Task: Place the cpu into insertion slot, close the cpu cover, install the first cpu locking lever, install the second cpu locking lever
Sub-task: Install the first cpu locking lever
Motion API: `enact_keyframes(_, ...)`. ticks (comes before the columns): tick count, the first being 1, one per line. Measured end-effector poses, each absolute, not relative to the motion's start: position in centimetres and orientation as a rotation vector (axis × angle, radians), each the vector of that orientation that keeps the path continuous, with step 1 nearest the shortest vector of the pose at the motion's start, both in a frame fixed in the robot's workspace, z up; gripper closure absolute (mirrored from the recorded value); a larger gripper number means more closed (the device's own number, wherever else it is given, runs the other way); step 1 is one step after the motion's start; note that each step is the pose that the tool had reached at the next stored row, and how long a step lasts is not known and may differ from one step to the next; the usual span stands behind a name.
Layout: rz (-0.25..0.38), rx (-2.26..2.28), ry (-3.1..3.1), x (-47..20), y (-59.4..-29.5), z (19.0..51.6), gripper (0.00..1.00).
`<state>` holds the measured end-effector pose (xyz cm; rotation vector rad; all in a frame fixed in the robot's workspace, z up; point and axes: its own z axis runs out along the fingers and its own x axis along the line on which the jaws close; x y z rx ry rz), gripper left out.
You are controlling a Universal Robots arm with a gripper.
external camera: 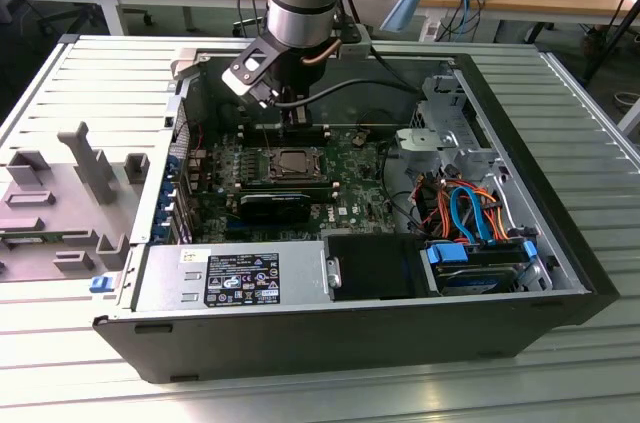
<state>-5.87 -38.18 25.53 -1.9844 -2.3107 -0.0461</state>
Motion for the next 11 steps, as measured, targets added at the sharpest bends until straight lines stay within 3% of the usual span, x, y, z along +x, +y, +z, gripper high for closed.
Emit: enact_keyframes(11,-0.040,-1.883,-2.393,-5.87,-38.18,25.53,0.89)
